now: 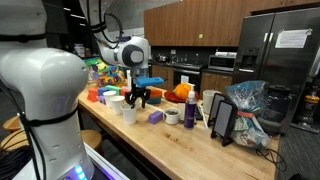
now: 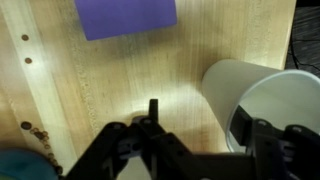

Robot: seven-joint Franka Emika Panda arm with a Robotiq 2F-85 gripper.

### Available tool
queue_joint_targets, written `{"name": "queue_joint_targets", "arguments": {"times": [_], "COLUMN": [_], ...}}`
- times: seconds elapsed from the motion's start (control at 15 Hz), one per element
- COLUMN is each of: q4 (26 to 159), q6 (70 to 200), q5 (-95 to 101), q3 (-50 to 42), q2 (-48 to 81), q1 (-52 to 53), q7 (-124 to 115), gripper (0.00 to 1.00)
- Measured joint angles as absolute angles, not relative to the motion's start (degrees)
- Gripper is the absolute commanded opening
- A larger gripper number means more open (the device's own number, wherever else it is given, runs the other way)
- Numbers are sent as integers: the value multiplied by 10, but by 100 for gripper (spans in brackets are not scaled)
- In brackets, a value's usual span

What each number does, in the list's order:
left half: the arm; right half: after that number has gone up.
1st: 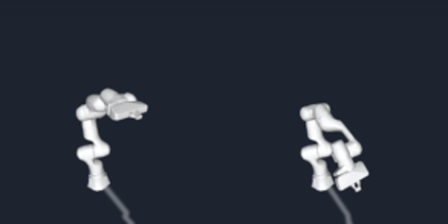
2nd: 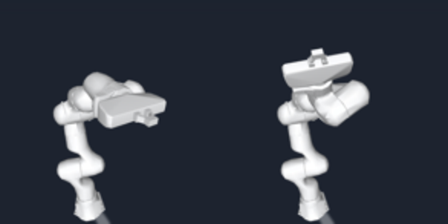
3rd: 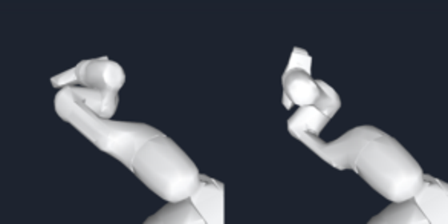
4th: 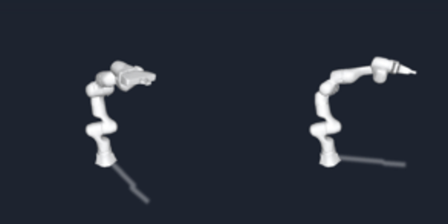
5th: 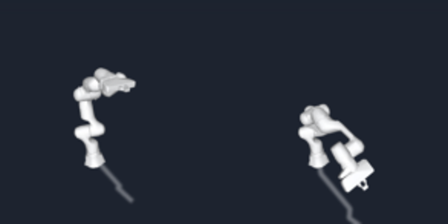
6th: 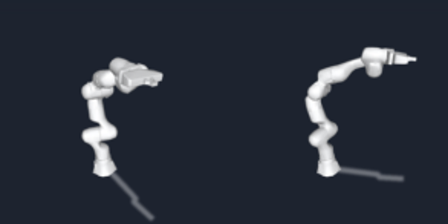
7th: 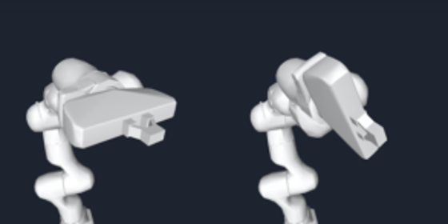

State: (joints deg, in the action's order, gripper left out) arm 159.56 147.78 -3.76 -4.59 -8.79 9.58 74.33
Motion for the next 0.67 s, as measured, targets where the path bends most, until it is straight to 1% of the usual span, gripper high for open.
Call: {"name": "queue_joint_targets", "arguments": {"times": [0.27, 0.33, 0.67], "q4": [1595, 1595, 1591], "q6": [1483, 1481, 1453], "q5": [-31, -24, 41], "q3": [-31, -27, -8], "q2": [-80, -79, -80], "q1": [90, 88, 79], "q7": [742, 741, 712], "gripper": [6, 1, 0]}}
